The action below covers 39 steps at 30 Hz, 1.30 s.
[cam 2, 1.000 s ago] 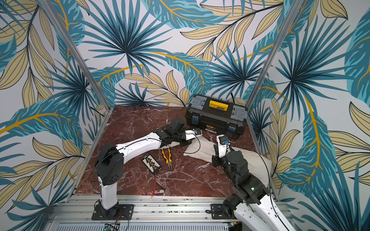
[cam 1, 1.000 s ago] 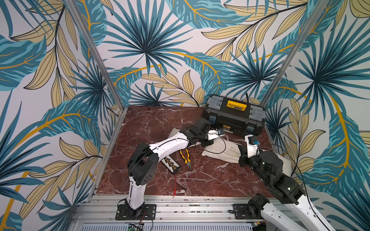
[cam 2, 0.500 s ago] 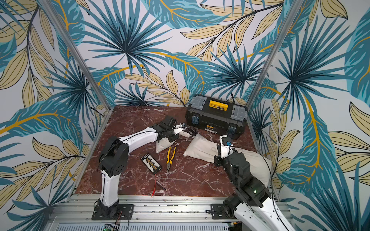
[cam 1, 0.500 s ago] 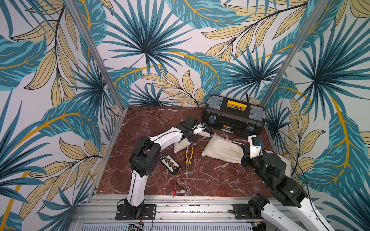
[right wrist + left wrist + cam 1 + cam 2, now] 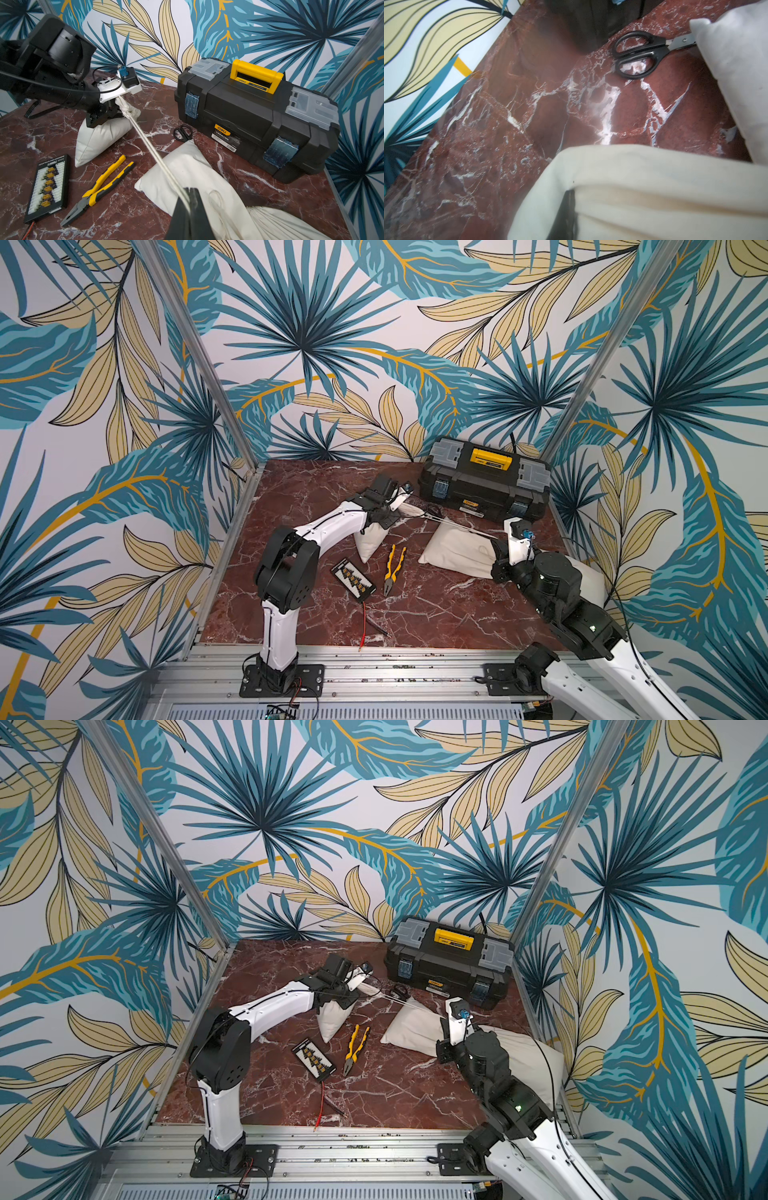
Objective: Close the soil bag
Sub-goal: Place the soil bag at the center of the board, then reset both arms
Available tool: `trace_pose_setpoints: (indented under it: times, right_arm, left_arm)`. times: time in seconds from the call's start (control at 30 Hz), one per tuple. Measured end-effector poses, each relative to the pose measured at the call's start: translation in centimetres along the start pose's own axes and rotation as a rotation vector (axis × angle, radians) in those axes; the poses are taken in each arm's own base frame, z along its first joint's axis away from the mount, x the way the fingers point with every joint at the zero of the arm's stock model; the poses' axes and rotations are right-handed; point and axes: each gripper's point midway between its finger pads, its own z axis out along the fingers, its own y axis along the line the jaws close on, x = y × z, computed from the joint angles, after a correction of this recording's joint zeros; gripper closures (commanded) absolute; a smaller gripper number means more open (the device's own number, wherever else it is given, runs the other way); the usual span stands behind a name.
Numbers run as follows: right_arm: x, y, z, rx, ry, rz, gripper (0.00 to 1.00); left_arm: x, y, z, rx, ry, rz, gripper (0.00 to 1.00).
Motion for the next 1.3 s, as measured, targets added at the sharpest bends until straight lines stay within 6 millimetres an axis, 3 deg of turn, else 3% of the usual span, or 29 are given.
trace_pose_setpoints:
  times: [0.17, 0.3, 0.4, 0.5, 0.6, 0.73, 0.8, 0.9, 0.97, 1.13, 1.3]
  right_arm:
    - [0.1, 1.1, 3.6, -0.005, 0.006, 0.058, 1.0]
    - [2.9, 1.4, 6.9, 0.018, 0.066, 0.098, 1.0]
    - [5.3, 1.8, 8.8, 0.019, 0.125, 0.115, 1.0]
    - [6.8, 1.9, 9.6, 0.022, 0.155, 0.126, 1.0]
    - [8.0, 1.6, 10.1, 0.038, 0.182, 0.139, 0.96]
    - [8.7, 0.5, 10.4, 0.089, 0.199, 0.163, 0.56]
    - [8.7, -0.3, 10.2, 0.123, 0.198, 0.173, 0.39]
    - [7.8, -1.9, 9.1, 0.185, 0.166, 0.19, 0.16]
    - [6.4, -3.4, 7.9, 0.239, 0.112, 0.204, 0.03]
    - [3.8, -9.3, 3.8, 0.441, -0.084, 0.274, 0.01]
    - [7.0, -16.6, 0.1, 0.737, -0.181, 0.362, 0.01]
  left_arm:
    - [2.9, 1.9, -0.3, -0.05, 0.041, -0.054, 0.63]
    - [4.6, 2.7, 0.2, -0.069, 0.071, -0.09, 0.33]
    - [5.7, 1.3, -0.2, -0.019, 0.044, -0.107, 0.18]
    - [5.3, -1.0, -2.8, 0.072, -0.039, -0.112, 0.09]
    - [2.5, -2.3, -6.9, 0.14, -0.198, -0.109, 0.06]
    - [-1.0, -2.2, -12.1, 0.163, -0.393, -0.13, 0.03]
    - [-1.7, -1.5, -13.3, 0.142, -0.435, -0.172, 0.0]
    - [-1.1, 0.1, -13.5, 0.105, -0.436, -0.28, 0.0]
    - [0.5, 2.2, -12.9, 0.065, -0.412, -0.386, 0.0]
    - [8.6, 8.5, -11.4, -0.168, -0.322, -0.656, 0.0]
    - [16.3, 12.4, -12.5, -0.467, -0.278, -0.791, 0.0]
